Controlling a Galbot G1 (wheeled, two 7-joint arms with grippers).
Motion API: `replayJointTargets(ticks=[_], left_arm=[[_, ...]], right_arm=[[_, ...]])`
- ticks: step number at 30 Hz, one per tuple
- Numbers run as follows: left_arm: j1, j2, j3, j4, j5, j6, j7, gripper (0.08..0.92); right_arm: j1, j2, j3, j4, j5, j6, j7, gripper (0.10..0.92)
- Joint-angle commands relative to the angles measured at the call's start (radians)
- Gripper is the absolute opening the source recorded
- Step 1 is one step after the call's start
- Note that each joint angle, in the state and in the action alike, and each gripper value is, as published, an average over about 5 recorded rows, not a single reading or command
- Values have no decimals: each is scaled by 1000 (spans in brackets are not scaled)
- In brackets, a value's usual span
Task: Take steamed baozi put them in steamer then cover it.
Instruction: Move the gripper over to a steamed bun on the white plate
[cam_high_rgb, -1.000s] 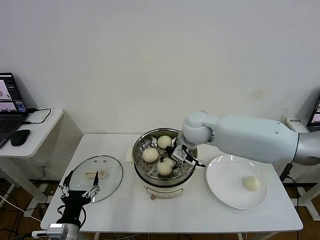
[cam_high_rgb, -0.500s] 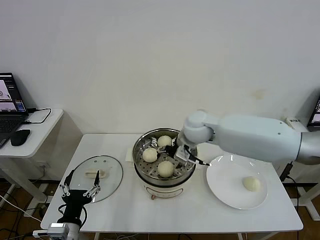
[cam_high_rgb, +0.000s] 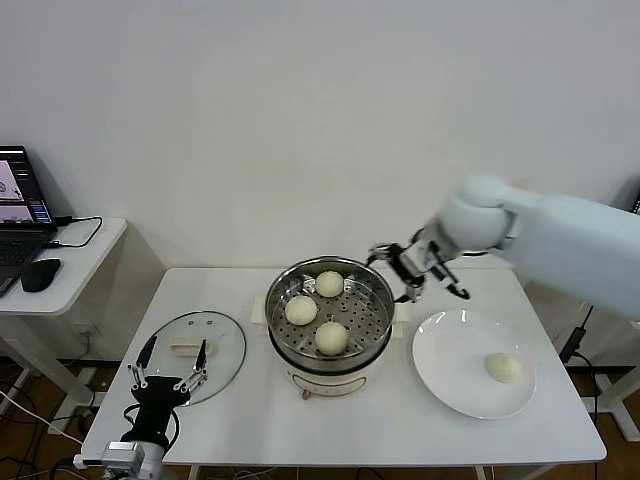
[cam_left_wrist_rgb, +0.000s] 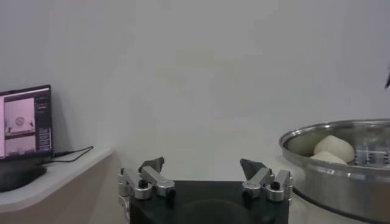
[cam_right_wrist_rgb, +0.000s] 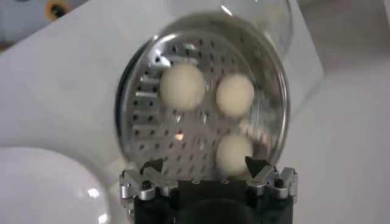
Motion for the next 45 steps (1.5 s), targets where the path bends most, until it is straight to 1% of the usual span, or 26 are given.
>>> replayJointTargets(ticks=[1,7,9,12,17,24,34,45], left_arm=[[-12,17,18,14,-4,0,1,823],[-20,20,30,20,-4,0,1,823],[-21,20,33,20,-3,1,1,823],[-21,21,33,22,-3,1,1,823],[-18,18,31,22,-1,2,1,823],[-5,13,15,17,0,2,1,823],[9,4,-3,13,0,2,1,823],[13,5,-14,7,-1,3,2,823]], right_arm=[[-170,-365,110,47,-32,-160,-40,823],[-653,-460,513,-3,-150,-123,-36,823],[-770,-463,604,-25,-180,-115,-32,823],[-845,-447,644,-54,-216,-102,-27,823],[-899,-383,667,-115,-252,-93,-16,823],[-928,-250,676,-228,-281,-81,0,822],[-936,-143,681,-375,-339,-33,21,823],[-945,-83,684,-425,-346,-27,28,822]])
